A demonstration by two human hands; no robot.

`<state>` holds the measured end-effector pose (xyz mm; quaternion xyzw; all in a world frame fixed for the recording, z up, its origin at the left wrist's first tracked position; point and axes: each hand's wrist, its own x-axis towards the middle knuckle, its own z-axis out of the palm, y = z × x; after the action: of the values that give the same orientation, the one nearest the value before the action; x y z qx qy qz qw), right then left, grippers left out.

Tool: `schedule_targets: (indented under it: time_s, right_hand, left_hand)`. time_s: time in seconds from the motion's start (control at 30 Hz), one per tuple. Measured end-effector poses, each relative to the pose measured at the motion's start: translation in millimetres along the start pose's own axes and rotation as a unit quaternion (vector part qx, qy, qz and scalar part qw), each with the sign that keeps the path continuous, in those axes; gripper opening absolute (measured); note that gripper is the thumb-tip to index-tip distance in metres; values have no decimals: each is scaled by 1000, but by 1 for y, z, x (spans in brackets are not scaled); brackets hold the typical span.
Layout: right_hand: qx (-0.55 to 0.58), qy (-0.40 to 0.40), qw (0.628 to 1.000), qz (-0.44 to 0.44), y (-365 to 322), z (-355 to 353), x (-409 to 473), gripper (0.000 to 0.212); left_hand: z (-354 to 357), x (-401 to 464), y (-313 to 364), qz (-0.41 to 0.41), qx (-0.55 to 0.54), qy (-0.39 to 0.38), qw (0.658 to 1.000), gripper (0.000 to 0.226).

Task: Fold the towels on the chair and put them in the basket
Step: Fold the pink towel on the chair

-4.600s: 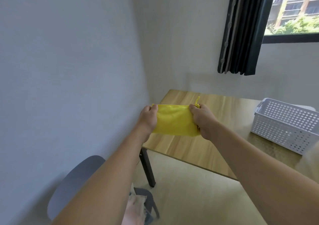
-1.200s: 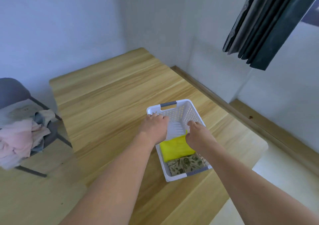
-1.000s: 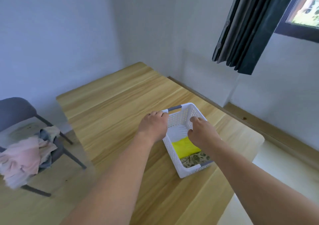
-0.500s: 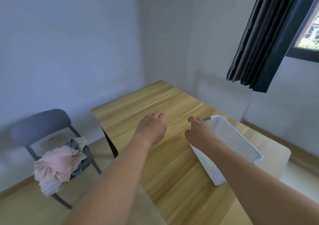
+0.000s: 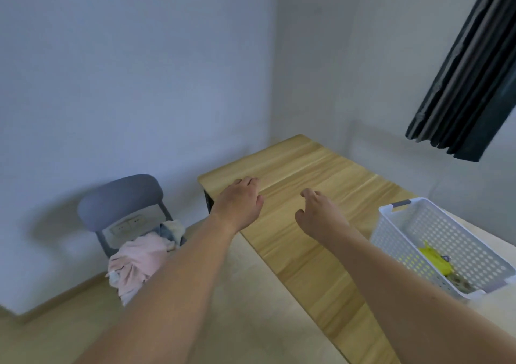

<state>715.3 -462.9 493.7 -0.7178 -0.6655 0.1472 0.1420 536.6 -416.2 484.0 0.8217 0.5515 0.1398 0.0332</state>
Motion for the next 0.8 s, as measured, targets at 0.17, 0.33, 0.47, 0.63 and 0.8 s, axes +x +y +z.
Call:
schedule_targets:
  time_s: [0.17,0.33,0.47,0.63,0.8]
  right_hand:
    - [21,-19,999,-36,-89,44,22,48]
    - [35,-9,999,-33,-196,88,47,58]
    - [30,-39,998,-31,-265,118,62,51]
    - [25,-57,998,-21,-318,144,92,44]
    - [46,-84,995,-36,-378,185,126,52]
  left_hand:
    - [-15,-19,-106,-27,8,-14,999,44]
    - [-41,-22,-216,-16,-16,-12,1000,41]
    - [-55,-23,-299,-35,-33,-32,998,41]
    - [-64,-24,-373,-64,-56,-26,996,37]
    - [-63,-33,-441,-85,-55,-29,994,32]
